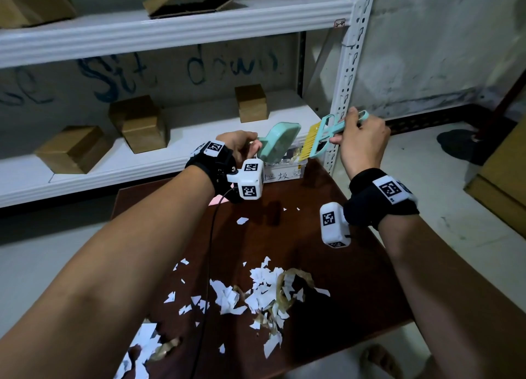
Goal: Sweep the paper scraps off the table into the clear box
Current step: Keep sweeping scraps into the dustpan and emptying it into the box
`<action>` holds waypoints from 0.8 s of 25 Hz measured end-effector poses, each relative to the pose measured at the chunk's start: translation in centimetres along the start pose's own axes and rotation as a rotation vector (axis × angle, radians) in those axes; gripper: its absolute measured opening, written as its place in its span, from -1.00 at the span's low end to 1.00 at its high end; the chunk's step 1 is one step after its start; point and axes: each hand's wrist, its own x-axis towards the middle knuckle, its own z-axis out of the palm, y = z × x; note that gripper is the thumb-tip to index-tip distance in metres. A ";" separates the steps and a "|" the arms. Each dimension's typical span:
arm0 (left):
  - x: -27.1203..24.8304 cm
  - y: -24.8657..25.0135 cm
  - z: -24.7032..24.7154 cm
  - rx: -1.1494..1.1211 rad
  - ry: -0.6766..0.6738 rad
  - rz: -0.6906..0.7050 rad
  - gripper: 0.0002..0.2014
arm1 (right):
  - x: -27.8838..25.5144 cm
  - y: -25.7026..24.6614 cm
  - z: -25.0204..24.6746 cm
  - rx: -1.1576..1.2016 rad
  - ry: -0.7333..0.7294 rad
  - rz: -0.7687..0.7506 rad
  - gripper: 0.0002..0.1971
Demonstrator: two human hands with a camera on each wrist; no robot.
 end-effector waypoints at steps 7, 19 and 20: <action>-0.1 -0.1 0.1 0.004 -0.063 -0.048 -0.64 | 0.1 0.0 0.3 -0.018 0.007 -0.003 -0.53; -0.3 0.7 -0.4 -0.222 -0.114 -0.068 -0.71 | 0.1 0.4 0.9 0.009 0.001 -0.006 -0.49; -0.2 0.7 -0.4 -0.207 -0.125 -0.064 -0.69 | 0.2 0.4 0.9 0.014 0.002 -0.004 -0.49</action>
